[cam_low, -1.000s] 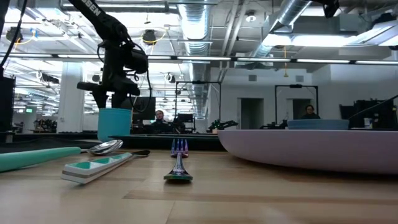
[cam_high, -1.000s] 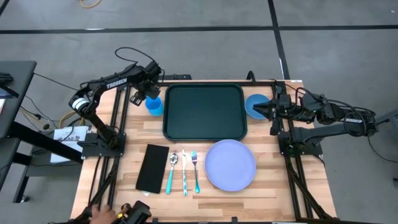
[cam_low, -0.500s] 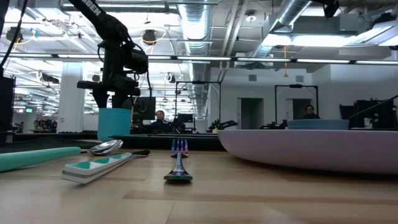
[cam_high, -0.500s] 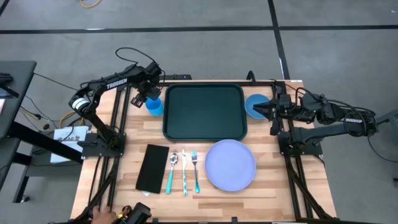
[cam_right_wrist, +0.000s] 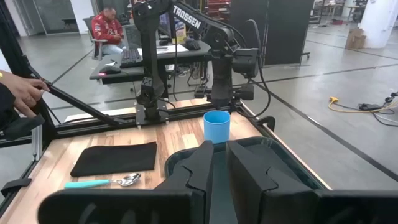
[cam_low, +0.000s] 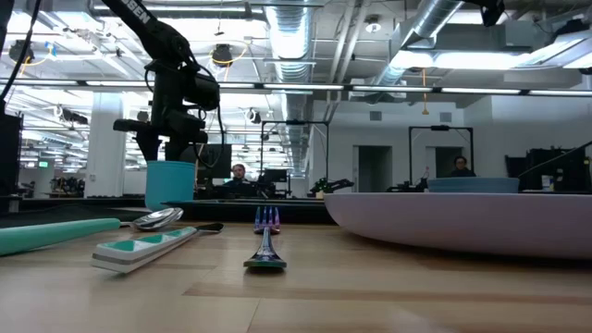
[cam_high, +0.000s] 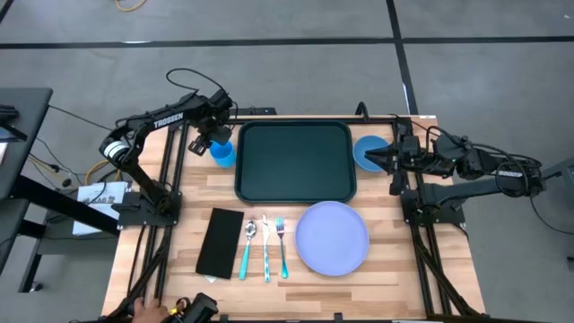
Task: Set up tray
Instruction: Put the cup on the top left of the tray
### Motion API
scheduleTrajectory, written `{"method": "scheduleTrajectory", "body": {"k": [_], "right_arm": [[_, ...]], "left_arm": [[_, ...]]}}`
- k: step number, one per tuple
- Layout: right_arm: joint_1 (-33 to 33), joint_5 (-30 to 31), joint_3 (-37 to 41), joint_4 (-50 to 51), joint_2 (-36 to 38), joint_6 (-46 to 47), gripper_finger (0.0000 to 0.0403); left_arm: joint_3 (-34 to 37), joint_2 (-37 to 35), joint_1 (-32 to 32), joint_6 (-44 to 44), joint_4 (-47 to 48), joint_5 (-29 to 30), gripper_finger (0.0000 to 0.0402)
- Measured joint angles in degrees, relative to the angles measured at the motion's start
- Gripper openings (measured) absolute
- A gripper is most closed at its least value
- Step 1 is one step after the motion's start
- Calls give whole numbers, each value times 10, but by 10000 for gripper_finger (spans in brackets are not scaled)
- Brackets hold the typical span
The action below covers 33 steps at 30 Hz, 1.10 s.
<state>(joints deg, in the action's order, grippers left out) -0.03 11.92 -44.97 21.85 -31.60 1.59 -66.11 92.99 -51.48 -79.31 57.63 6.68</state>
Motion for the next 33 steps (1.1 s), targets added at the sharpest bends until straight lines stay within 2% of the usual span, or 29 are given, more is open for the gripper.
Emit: {"method": "scheduleTrajectory", "body": {"k": [10, 19, 27, 33], "right_arm": [[0, 0, 0, 0, 0, 0, 38], [0, 0, 0, 0, 0, 0, 38], [0, 0, 0, -1, 0, 0, 38], [0, 0, 0, -1, 0, 0, 38]], "left_arm": [[27, 0, 8, -16, -12, 17, 152], [28, 0, 8, 9, -31, -8, 105], [28, 0, 8, 10, -31, -7, 38], [28, 0, 8, 11, -31, -4, 34]]}}
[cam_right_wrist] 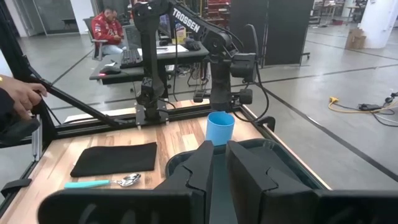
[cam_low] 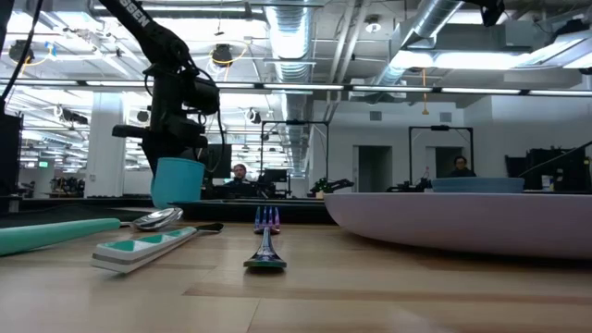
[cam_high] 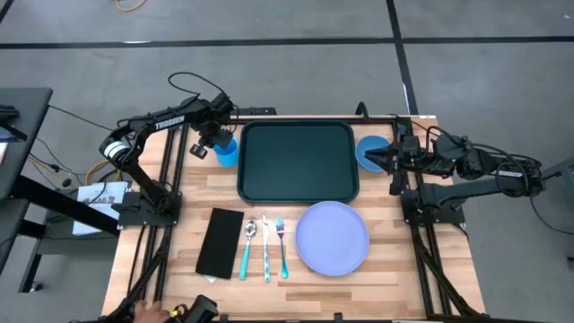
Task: Set up tray
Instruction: Put the cup on the top left of the tray
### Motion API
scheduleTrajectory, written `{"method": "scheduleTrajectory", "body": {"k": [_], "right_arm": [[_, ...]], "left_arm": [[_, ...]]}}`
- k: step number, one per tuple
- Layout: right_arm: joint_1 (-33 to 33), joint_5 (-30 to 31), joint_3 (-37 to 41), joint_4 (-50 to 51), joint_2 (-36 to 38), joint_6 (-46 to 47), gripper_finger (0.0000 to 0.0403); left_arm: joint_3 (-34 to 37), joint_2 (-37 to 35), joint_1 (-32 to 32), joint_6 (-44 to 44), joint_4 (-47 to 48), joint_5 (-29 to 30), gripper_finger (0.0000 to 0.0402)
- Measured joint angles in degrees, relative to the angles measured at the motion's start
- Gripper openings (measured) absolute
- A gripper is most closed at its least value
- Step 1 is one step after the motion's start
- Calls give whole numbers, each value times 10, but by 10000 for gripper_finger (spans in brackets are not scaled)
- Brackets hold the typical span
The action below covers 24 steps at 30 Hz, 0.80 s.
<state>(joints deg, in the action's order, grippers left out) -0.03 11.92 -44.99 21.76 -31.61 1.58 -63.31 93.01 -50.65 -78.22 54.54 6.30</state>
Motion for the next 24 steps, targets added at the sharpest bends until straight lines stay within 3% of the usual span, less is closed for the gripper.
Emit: {"method": "scheduleTrajectory", "body": {"k": [7, 11, 17, 24], "right_arm": [[0, 0, 0, 0, 0, 0, 38], [0, 0, 0, 0, 0, 0, 38], [0, 0, 0, 0, 0, 0, 38], [0, 0, 0, 0, 0, 0, 38]], "left_arm": [[-20, -1, 0, 18, 8, 4, 50], [-56, -1, 0, 26, 36, 14, 34], [-119, -2, 0, 26, 80, 47, 40], [-156, -3, 8, -23, 17, 44, 40]]}}
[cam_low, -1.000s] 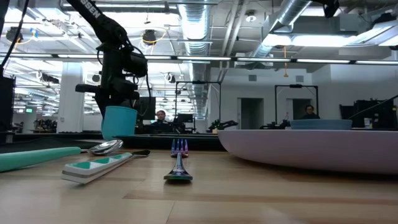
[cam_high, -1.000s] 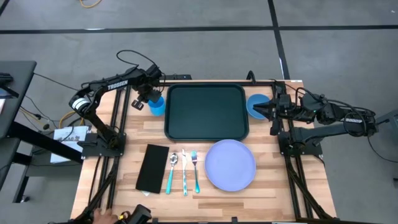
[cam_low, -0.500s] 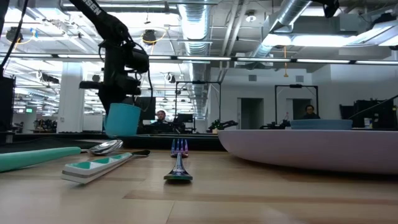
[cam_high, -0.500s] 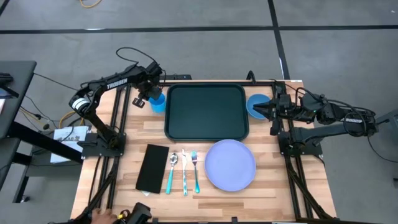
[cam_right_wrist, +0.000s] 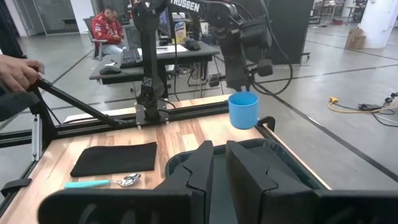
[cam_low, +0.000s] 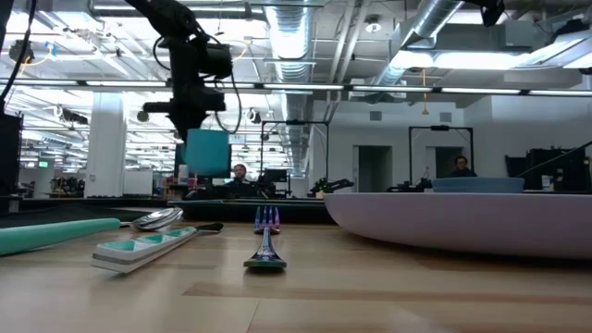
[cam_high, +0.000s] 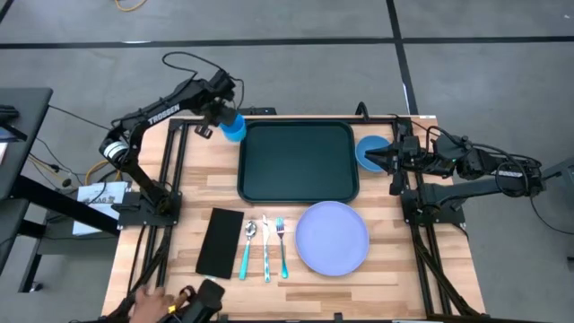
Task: Set up tray
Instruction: Put the cup on the top left of the tray
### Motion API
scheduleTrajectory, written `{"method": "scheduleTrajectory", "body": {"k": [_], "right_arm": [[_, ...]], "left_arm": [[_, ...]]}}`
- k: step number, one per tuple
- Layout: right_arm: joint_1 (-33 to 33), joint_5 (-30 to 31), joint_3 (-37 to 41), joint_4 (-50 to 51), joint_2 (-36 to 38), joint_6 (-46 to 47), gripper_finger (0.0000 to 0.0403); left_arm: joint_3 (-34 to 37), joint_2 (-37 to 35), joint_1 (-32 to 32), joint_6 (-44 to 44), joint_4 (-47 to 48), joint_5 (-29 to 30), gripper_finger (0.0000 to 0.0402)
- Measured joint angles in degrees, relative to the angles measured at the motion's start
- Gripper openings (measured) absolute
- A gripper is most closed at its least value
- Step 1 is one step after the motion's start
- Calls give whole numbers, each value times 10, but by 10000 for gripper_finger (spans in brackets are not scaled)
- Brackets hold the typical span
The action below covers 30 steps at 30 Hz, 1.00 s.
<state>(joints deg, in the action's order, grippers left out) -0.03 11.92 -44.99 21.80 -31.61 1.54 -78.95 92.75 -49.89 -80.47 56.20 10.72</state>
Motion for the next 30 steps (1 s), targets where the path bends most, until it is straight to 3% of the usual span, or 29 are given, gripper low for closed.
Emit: {"method": "scheduleTrajectory", "body": {"k": [9, 16, 24, 30], "right_arm": [[0, 0, 0, 0, 0, 0, 38], [0, 0, 0, 0, 0, 0, 38], [0, 0, 0, 0, 0, 0, 38], [0, 0, 0, 0, 0, 0, 38]], "left_arm": [[4, 41, 24, -66, -129, -34, 50], [-24, 113, 28, -88, -131, -50, 34], [-87, 172, 28, -88, -113, -70, 46], [-90, 187, 28, -92, -89, -71, 34]]}}
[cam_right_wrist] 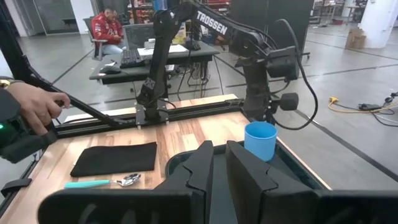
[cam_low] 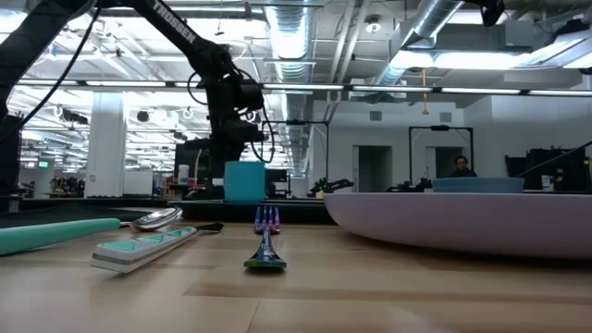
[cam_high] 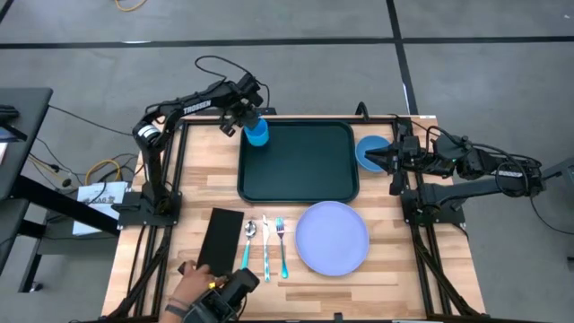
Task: Set up tray
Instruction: Put the cup on the top left of the tray
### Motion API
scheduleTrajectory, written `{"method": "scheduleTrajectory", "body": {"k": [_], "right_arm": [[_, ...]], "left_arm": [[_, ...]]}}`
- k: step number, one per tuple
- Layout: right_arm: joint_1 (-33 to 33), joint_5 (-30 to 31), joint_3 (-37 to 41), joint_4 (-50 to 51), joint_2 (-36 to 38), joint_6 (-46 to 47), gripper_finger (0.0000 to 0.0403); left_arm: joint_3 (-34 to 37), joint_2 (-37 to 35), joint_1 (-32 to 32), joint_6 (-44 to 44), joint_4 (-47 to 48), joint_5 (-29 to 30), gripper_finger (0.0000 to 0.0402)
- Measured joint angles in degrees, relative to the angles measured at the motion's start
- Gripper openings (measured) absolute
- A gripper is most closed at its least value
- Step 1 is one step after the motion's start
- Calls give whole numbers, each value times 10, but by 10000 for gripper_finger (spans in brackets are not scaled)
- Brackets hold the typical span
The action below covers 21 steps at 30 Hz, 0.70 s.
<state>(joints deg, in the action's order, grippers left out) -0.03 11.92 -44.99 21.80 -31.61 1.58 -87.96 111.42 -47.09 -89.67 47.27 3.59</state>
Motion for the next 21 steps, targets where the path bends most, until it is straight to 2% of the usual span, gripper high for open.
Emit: {"method": "scheduleTrajectory", "body": {"k": [7, 21], "right_arm": [[0, 0, 0, 0, 0, 0, 38], [0, 0, 0, 2, 0, 0, 38]], "left_arm": [[0, 0, -3, 1, 0, 0, 53], [0, 0, -3, 9, 4, 0, 58]]}}
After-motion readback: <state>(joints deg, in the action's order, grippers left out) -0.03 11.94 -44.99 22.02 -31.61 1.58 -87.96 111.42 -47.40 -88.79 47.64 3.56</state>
